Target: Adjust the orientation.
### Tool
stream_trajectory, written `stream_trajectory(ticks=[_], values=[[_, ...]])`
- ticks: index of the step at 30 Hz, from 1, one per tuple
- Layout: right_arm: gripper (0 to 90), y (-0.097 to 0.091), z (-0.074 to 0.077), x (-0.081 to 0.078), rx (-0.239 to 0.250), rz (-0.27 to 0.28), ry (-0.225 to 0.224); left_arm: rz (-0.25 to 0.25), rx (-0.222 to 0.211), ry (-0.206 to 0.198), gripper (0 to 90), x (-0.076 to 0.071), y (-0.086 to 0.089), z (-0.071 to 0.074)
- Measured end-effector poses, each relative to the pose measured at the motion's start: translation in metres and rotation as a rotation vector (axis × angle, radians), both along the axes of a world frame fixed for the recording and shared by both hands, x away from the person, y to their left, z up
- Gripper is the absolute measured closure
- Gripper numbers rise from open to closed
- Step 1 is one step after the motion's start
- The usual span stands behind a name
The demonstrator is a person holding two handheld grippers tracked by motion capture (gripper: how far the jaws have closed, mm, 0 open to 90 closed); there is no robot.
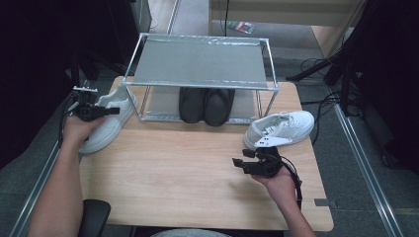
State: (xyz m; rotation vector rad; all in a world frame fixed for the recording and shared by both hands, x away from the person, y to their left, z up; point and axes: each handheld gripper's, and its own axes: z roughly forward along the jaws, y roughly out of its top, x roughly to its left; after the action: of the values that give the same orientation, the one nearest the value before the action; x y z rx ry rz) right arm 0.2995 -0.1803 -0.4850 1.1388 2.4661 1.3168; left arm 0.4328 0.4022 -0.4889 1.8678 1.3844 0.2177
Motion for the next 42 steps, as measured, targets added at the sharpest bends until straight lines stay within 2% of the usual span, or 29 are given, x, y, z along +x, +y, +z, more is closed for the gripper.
stream_trajectory(ticks=[7,10,15,18,19,21,30,33,35,42], values=[[45.3,0.001,-0.001,0.000,-0.002,0.003,-0.004,0.003,0.037,0.002,82.1,-0.001,-0.003,0.004],[45.3,0.001,-0.001,0.000,-0.003,0.004,-0.004,0.010,0.029,0.015,82.7,0.000,-0.002,0.005],[46.8,0.002,-0.001,0.001,0.006,0.008,0.001,0.014,0.034,0.016,82.9,-0.002,-0.002,0.008],[47.0,0.002,-0.001,0.001,0.011,0.011,0.005,0.019,0.017,0.018,83.0,-0.003,0.001,0.011],[46.1,0.003,0.000,0.001,0.016,0.009,0.003,0.027,-0.008,0.017,83.1,-0.005,0.003,0.015],[44.6,0.003,0.000,0.001,0.019,0.007,-0.001,0.029,-0.030,0.019,83.1,-0.006,0.004,0.017],[42.2,0.004,0.001,0.005,0.024,0.011,-0.012,0.017,-0.040,0.024,83.3,-0.013,0.001,0.028],[42.3,0.007,0.002,0.007,0.028,0.022,-0.017,0.014,-0.032,0.010,83.3,-0.022,0.000,0.035],[42.3,0.009,0.003,0.009,0.029,0.029,-0.017,0.022,-0.044,0.013,83.3,-0.029,0.001,0.037],[42.3,0.016,0.004,0.014,0.033,0.056,-0.021,0.035,-0.042,0.033,83.3,-0.048,0.004,0.040]])
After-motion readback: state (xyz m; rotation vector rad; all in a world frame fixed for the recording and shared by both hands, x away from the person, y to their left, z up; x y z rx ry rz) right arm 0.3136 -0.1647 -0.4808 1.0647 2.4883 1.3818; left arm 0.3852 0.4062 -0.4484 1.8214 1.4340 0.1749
